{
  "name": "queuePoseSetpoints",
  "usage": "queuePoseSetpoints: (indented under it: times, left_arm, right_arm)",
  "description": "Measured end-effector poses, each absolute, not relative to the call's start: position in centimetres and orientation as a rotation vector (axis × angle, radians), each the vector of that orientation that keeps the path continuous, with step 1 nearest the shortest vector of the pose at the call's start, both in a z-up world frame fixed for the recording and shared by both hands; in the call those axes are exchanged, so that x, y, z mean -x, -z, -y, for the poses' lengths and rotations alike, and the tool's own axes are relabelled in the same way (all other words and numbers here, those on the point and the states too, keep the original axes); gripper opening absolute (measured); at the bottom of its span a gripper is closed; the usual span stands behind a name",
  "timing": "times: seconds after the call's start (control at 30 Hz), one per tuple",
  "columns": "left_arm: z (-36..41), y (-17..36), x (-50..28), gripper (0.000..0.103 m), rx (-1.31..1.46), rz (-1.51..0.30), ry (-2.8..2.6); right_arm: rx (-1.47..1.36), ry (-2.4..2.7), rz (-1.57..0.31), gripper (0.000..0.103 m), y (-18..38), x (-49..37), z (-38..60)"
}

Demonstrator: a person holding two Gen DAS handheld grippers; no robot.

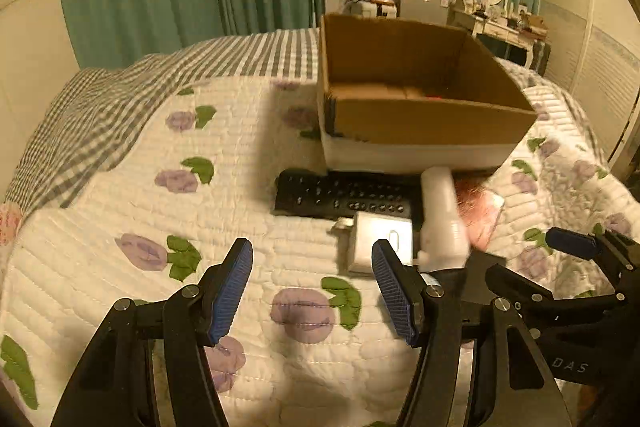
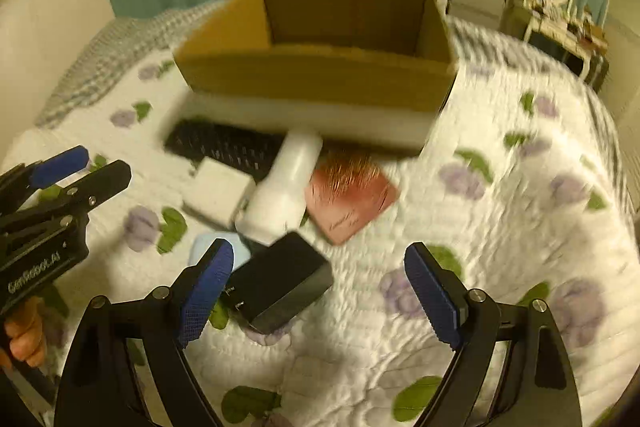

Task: Organize rigid objects
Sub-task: 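Grasp the black plug charger with the right gripper while the left grasps the blue earbud case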

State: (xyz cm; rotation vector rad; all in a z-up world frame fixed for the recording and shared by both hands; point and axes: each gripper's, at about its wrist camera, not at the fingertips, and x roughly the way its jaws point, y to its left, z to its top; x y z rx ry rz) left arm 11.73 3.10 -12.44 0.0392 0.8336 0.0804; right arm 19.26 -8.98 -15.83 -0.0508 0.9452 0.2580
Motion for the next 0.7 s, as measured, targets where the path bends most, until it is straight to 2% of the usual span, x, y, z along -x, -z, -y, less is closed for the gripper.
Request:
queuePoseSetpoints:
  times: [0.27,0.47,0.7]
  left_arm:
    - [-4.1,13.7,-11.9,0.065,-0.025,-0.864,-0.095]
    - [-4.4,13.5,-11.9,0.065,-0.009,-0.865,-0.087]
    - [-3.6,13.8,-11.9,0.065,-0.047,-0.875,-0.079]
  right_arm:
    - [0.076,-0.215,-1.056,0.088,19.4,-20.3,6.3]
    - [0.134,-0.202,-1.039,0.087,19.4,-19.1,6.8]
    - [0.107,-0.238,-1.053,0.076,19.8,-18.7,6.7]
